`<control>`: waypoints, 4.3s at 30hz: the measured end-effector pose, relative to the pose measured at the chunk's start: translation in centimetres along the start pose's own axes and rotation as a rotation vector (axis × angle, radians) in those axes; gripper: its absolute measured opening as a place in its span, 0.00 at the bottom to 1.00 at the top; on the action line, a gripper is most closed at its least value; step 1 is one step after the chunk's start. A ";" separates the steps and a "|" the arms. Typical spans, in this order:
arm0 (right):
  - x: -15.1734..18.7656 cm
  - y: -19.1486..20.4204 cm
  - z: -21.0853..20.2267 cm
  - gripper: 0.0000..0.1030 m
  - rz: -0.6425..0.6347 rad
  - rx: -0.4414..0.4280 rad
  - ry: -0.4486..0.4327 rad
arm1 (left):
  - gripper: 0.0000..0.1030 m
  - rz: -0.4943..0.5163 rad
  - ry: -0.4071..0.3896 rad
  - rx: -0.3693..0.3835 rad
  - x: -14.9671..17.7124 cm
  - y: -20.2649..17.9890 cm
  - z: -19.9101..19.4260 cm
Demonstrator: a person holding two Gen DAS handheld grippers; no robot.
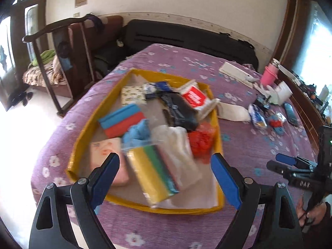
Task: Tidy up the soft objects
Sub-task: 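Release both items in the tray and move both tools back over the table, then grasp the red bag and blue cloth with the right tool while the left tool grasps the blue bottle bag, then carry the blue bottle bag and red bag with cloth into the tray with both tools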
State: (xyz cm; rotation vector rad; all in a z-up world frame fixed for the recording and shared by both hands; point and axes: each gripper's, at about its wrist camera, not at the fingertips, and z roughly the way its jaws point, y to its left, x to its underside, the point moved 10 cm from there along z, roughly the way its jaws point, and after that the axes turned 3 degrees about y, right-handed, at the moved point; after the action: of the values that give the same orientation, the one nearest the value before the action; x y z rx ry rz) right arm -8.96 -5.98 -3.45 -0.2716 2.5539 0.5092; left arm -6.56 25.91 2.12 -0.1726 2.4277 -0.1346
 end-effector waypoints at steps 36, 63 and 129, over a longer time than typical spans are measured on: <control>-9.1 -16.7 3.7 0.36 0.083 0.301 -0.084 | 1.00 0.407 0.243 0.096 6.2 -23.7 12.8; -8.6 -18.5 2.9 0.36 0.247 0.151 -0.074 | 0.71 0.318 0.202 0.126 -5.4 -27.7 20.9; -9.3 16.5 8.5 0.36 -0.256 -0.018 0.012 | 0.47 -0.226 0.095 0.106 -9.7 7.3 10.4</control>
State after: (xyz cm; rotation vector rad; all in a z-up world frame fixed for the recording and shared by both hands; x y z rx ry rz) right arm -1.93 13.30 -0.37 -0.6001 2.4783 0.4333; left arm 6.89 34.13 -0.64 -0.4011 2.4818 -0.3795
